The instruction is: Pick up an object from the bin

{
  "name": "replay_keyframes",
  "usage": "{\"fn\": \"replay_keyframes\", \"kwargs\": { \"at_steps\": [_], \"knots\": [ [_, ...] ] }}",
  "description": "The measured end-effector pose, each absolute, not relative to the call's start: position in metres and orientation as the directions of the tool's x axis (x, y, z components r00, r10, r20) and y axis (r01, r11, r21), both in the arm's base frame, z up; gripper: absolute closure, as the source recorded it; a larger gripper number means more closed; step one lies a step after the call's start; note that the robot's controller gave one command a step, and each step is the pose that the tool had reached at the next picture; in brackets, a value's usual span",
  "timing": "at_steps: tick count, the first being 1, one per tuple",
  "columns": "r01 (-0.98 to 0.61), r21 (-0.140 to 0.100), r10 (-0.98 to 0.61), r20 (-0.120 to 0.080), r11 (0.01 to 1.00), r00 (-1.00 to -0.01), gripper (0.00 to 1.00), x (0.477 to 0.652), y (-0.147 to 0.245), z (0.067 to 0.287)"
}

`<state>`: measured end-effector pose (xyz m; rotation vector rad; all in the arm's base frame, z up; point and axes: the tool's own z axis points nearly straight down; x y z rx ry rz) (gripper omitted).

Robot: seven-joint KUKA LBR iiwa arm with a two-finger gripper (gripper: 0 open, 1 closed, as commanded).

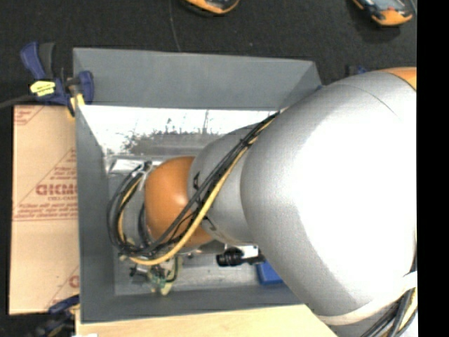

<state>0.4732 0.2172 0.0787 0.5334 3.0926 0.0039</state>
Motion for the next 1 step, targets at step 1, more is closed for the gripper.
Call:
{"fn": "replay_keyframes", "kwargs": {
  "at_steps": [1],
  "knots": [
    [0.336, 0.009, 0.336, -0.009, 0.942, -0.942, 1.0, 0.4756, 0.2175, 0.1044]
  ]
}}
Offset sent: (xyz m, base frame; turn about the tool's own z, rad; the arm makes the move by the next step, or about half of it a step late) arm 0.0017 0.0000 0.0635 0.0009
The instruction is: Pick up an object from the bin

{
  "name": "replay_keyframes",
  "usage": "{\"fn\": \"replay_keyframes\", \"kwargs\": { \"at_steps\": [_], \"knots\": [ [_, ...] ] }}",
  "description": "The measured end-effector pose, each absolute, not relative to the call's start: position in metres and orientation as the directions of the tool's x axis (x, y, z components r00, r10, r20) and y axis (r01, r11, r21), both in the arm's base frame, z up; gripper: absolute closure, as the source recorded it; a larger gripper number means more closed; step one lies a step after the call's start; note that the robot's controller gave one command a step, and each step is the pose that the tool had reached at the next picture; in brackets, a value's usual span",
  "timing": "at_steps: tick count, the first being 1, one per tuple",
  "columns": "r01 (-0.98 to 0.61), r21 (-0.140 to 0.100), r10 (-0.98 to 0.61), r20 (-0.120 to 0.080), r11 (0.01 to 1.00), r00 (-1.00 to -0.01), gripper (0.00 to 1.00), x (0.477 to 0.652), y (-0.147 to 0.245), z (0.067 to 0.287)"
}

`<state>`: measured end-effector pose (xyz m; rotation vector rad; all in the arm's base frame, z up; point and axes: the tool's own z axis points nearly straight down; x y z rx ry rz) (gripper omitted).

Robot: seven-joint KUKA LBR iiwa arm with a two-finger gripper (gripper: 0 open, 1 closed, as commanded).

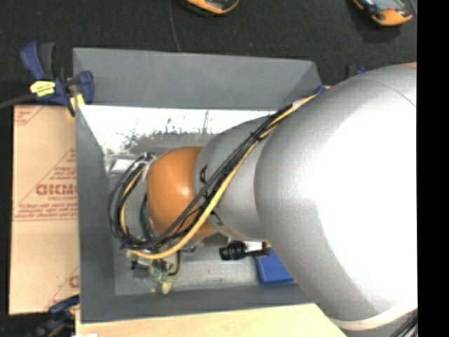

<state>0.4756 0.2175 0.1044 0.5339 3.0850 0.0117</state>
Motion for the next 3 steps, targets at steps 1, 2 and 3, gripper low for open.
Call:
{"fn": "replay_keyframes", "kwargs": {
  "at_steps": [1, 2, 3],
  "knots": [
    [0.337, 0.007, 0.337, -0.006, 0.942, -0.942, 1.0, 0.475, 0.217, 0.12],
    [0.337, 0.008, 0.337, -0.008, 0.941, -0.941, 1.0, 0.476, 0.217, 0.135],
    [0.336, 0.001, 0.336, -0.001, 0.942, -0.942, 1.0, 0.474, 0.215, 0.153]
  ]
}}
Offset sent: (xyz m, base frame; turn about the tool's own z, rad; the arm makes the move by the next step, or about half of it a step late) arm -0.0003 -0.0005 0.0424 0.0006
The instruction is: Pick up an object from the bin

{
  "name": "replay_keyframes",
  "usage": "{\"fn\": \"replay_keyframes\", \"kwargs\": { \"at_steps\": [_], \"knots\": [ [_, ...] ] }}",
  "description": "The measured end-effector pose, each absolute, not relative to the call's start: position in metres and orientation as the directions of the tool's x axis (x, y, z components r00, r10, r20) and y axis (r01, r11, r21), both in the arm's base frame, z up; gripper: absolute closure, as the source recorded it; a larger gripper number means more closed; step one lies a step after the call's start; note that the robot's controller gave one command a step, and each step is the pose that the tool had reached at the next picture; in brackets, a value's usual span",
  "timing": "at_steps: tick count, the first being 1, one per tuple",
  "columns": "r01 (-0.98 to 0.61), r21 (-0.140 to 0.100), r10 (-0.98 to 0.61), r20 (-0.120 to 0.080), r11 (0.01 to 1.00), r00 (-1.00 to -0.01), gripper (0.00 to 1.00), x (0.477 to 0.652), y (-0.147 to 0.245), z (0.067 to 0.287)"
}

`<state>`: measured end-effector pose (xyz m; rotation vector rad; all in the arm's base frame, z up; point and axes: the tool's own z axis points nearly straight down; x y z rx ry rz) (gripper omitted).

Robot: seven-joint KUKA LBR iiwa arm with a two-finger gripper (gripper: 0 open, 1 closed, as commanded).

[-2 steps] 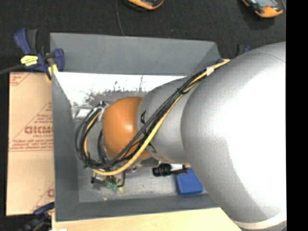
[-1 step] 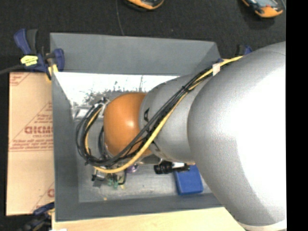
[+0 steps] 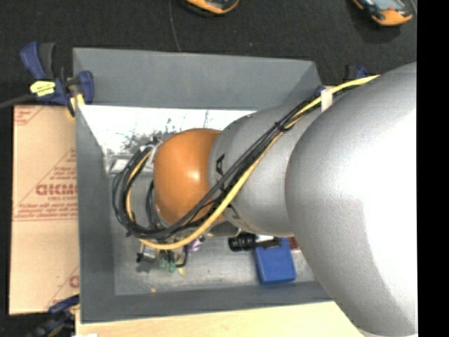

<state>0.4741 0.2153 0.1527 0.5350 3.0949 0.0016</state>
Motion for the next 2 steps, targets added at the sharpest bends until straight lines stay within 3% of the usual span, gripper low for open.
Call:
{"fn": "replay_keyframes", "kwargs": {
  "at_steps": [1, 2],
  "knots": [
    [0.334, 0.007, 0.334, -0.007, 0.943, -0.943, 1.0, 0.476, 0.216, 0.188],
    [0.334, 0.006, 0.334, -0.006, 0.943, -0.943, 1.0, 0.476, 0.215, 0.211]
  ]
}}
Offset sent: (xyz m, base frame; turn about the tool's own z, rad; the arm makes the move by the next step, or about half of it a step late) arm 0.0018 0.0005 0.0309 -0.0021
